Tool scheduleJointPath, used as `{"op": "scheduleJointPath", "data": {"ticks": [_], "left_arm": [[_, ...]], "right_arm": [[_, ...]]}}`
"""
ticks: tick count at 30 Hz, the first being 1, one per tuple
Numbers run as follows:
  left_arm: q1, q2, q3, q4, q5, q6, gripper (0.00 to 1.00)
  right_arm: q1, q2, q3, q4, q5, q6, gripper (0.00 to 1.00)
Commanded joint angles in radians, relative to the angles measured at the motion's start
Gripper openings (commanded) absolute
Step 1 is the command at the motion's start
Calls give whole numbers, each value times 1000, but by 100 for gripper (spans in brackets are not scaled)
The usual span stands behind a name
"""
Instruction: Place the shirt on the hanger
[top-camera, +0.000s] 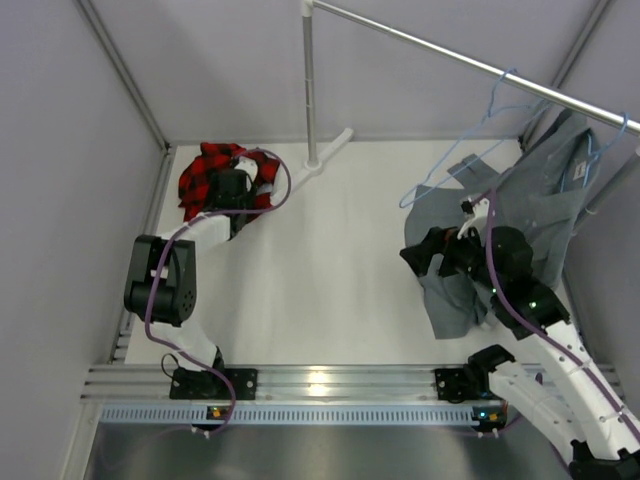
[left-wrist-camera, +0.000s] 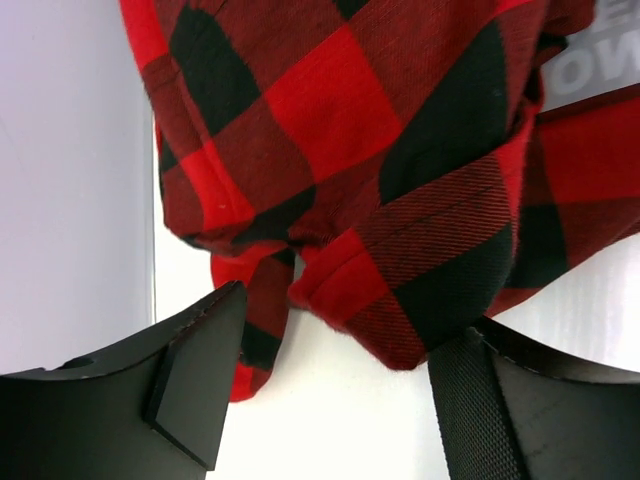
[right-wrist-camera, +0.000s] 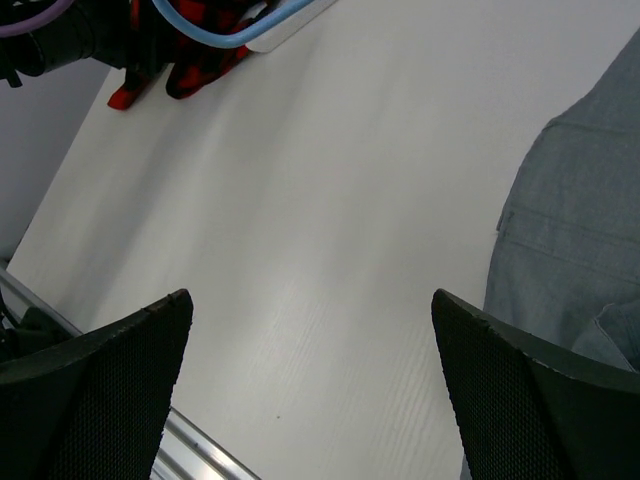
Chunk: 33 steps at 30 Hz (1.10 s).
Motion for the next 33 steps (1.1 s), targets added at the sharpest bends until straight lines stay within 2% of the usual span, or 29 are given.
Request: {"op": "scheduleJointPath", "data": {"ticks": [1,7,11,14,18,20,25,26,29,32,33], "left_arm": [[-7,-32,-14,90,59,2,75],[-9,-36,-19,96,97,-28,79],[-10,-11,-1,102,90,-29,77],[-15,-5,0,111,65,-35,67],[-16,17,1,134,6,-25,42],[-16,17,-5,153,-10,-25,37],[-18,-37,9,187,-40,-58,3],[-16,-48,32,188,-48,-58,0],[-29,-92,102,162,-73,-20,0],[-73,-190,153,132,-90,28,0],[-122,-227,194,89,-94,40,0]], "right_arm": [[0,18,-7,87,-36,-9,99],[0,35,-7,105,-62,-3,99],[0,38,-10,108,-62,-6,99],[2,44,-18,113,-62,-9,99],[0,47,-20,113,-71,-12,99],[0,47,-18,113,-73,-12,100],[2,61,-21,124,-77,-12,99],[2,69,-21,125,-80,-12,100],[2,80,-20,130,-91,-11,99],[0,78,-18,133,-97,-9,100],[2,75,-18,137,-112,-8,99]]}}
